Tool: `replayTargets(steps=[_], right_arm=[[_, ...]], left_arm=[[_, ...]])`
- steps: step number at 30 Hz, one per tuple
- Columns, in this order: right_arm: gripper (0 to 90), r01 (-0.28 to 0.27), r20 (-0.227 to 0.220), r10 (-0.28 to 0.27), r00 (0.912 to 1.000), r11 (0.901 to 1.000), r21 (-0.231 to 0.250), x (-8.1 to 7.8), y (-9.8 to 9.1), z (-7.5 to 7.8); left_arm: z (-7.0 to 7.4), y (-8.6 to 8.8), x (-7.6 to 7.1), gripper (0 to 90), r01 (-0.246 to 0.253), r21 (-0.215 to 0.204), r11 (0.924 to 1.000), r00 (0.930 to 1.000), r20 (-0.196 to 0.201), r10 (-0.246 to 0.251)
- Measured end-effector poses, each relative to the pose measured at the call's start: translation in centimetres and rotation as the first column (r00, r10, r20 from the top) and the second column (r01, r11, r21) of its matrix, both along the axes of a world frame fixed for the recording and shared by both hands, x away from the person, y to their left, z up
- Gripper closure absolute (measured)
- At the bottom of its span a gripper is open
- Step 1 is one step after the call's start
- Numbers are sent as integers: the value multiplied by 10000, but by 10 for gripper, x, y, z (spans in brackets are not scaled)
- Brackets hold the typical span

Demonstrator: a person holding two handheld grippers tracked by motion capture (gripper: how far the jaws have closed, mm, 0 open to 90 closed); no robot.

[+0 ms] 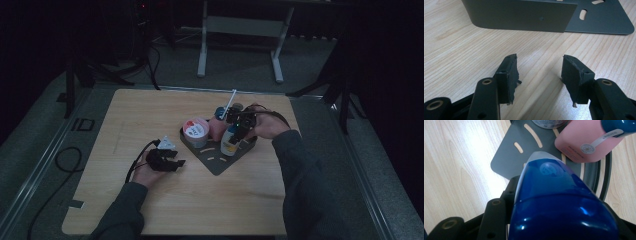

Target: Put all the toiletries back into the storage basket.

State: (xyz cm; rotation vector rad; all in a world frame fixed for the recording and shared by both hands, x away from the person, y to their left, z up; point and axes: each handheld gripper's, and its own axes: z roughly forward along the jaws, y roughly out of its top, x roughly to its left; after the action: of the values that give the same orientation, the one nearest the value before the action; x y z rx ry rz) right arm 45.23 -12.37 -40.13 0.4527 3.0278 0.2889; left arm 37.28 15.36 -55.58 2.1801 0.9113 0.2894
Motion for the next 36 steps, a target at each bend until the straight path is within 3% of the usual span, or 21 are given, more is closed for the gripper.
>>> replayTargets(steps=[36], right_arm=[[544,955,125,-950,9954,9944,-448,27,-5,-5]], left_arm=[[0,-1,0,469,-4,34,10000,10000,5,4]])
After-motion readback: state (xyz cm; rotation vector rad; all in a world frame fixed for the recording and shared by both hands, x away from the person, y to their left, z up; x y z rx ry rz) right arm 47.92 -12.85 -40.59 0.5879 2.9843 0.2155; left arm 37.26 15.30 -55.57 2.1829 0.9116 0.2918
